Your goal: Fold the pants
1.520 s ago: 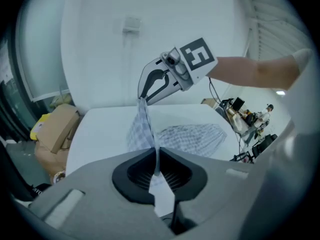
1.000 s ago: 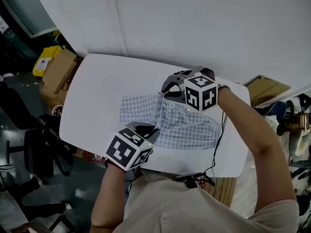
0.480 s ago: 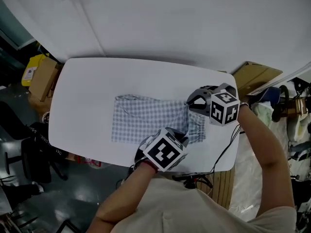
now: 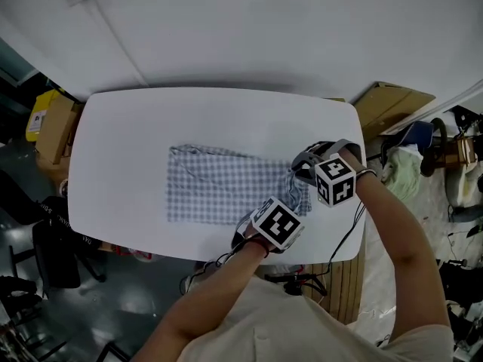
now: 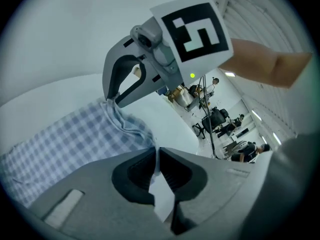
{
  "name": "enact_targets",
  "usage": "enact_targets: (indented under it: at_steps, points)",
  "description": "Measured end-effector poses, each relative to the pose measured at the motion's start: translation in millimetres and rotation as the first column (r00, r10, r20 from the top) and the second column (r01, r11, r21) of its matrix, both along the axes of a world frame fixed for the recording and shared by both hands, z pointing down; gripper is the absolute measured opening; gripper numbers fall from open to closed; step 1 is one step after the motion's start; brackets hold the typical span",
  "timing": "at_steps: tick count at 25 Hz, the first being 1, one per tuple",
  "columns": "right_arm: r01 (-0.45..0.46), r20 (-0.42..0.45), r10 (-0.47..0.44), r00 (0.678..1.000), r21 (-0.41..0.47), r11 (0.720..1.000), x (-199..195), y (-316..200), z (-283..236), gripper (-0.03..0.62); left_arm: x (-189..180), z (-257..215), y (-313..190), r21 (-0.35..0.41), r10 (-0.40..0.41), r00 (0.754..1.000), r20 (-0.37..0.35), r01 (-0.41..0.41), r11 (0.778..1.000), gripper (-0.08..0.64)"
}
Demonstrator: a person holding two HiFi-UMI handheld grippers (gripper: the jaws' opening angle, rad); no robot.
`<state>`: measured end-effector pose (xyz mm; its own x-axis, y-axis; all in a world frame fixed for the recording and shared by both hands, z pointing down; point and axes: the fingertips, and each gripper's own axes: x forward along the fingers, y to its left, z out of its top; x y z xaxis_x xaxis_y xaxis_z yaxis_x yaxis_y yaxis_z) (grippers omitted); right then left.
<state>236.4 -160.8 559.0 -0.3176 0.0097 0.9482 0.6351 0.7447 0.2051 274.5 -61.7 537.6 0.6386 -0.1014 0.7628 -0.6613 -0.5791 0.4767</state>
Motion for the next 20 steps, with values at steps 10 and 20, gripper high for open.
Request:
enact_targets:
  at_steps: [10,20]
  points:
    - [0.061,-0.1,-0.057,0.993,0.039,0.997,33,-7,20,0.123,23,39,3,-0.046,-0.06,0.998,0.031,0.061,0.997,0.034]
    - [0.026,-0.11,-0.021,0.994,0.042,0.999,36,-20,-4,0.149,42,0,19,-0.075,-0.113,0.975,-0.19,0.1,0.992,0.123]
